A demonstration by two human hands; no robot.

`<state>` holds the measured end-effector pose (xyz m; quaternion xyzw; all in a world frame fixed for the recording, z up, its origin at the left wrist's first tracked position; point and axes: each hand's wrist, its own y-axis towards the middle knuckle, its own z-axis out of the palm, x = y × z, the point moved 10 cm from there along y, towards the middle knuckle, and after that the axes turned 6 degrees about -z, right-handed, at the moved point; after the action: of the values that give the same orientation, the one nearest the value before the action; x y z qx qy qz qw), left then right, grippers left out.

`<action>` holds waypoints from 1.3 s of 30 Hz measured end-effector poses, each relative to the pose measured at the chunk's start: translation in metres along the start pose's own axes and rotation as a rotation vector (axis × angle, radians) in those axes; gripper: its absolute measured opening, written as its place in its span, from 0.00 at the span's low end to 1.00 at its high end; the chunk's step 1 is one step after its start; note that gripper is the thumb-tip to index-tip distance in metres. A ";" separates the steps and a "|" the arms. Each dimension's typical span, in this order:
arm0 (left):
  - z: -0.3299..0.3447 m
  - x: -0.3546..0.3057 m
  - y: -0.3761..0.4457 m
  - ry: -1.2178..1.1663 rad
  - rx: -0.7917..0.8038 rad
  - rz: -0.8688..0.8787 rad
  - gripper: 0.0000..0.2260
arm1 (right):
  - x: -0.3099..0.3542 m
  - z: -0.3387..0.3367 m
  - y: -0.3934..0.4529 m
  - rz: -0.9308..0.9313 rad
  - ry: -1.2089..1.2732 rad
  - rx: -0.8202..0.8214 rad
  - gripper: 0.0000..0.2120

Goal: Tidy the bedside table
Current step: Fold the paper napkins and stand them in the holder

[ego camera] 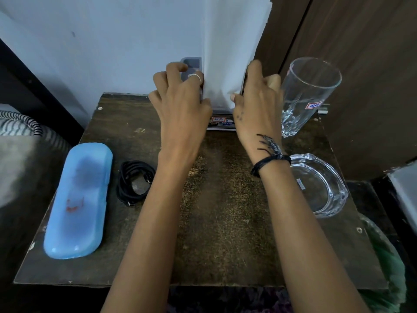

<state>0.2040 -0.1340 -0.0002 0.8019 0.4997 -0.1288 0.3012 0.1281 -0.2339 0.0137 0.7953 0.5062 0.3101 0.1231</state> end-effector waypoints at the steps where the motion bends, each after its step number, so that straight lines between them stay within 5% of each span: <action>1: 0.001 0.000 0.000 0.004 0.004 -0.004 0.10 | 0.000 0.001 0.000 -0.002 -0.009 0.016 0.16; 5: 0.004 0.002 0.003 0.004 0.038 -0.025 0.10 | -0.005 0.005 0.005 0.012 0.058 0.049 0.17; 11: -0.009 0.010 0.010 -0.281 0.055 -0.112 0.10 | -0.026 -0.009 0.008 0.141 0.343 -0.110 0.09; 17: -0.007 0.007 0.004 -0.123 -0.001 -0.070 0.07 | -0.021 -0.001 0.005 0.072 0.273 -0.047 0.10; 23: -0.010 0.005 0.006 -0.340 0.000 -0.125 0.10 | -0.030 -0.007 0.006 0.148 0.436 -0.148 0.06; 28: -0.006 0.007 0.002 -0.165 -0.008 -0.103 0.08 | -0.024 -0.003 0.005 0.086 0.239 -0.085 0.08; 34: -0.011 0.005 0.005 -0.271 -0.026 -0.116 0.09 | -0.029 -0.007 0.006 0.145 0.397 -0.156 0.10; 39: -0.011 0.004 0.002 -0.192 -0.035 -0.123 0.08 | -0.028 -0.003 0.006 0.129 0.289 -0.123 0.09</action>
<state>0.2060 -0.1249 0.0074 0.7483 0.5189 -0.2147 0.3531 0.1222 -0.2615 0.0092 0.7642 0.4466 0.4589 0.0774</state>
